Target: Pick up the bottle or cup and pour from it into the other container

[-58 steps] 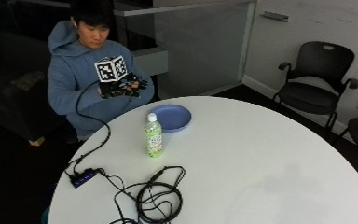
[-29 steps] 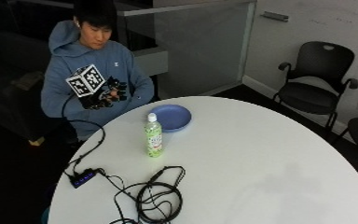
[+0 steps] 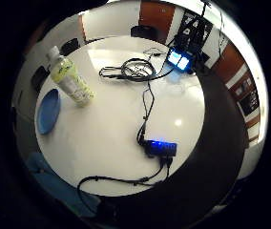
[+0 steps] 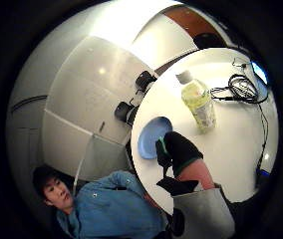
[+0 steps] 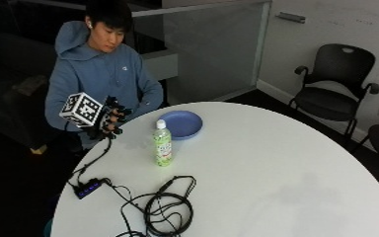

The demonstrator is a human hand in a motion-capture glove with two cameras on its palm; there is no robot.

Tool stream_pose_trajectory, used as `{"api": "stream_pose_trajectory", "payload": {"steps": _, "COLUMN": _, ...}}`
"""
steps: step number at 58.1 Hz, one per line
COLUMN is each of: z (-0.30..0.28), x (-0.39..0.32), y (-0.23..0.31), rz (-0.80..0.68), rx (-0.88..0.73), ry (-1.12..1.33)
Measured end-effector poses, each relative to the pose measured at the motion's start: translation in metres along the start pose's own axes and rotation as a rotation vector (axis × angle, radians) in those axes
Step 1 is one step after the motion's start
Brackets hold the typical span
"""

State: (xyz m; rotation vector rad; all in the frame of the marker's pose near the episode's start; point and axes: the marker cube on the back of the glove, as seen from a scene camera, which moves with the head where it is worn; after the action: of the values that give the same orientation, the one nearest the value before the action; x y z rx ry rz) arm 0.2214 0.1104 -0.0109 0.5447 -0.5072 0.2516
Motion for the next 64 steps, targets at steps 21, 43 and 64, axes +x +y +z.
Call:
{"api": "stream_pose_trajectory", "payload": {"steps": 21, "z": 0.036, "x": 0.021, "y": -0.024, "rz": 0.106, "rx": 0.015, "ry": -0.355}}
{"api": "stream_pose_trajectory", "payload": {"steps": 43, "z": 0.101, "x": 0.008, "y": -0.055, "rz": 0.127, "rx": -0.037, "ry": -0.634}}
{"api": "stream_pose_trajectory", "payload": {"steps": 64, "z": 0.167, "x": -0.003, "y": -0.067, "rz": 0.158, "rx": -0.023, "ry": -0.843}}
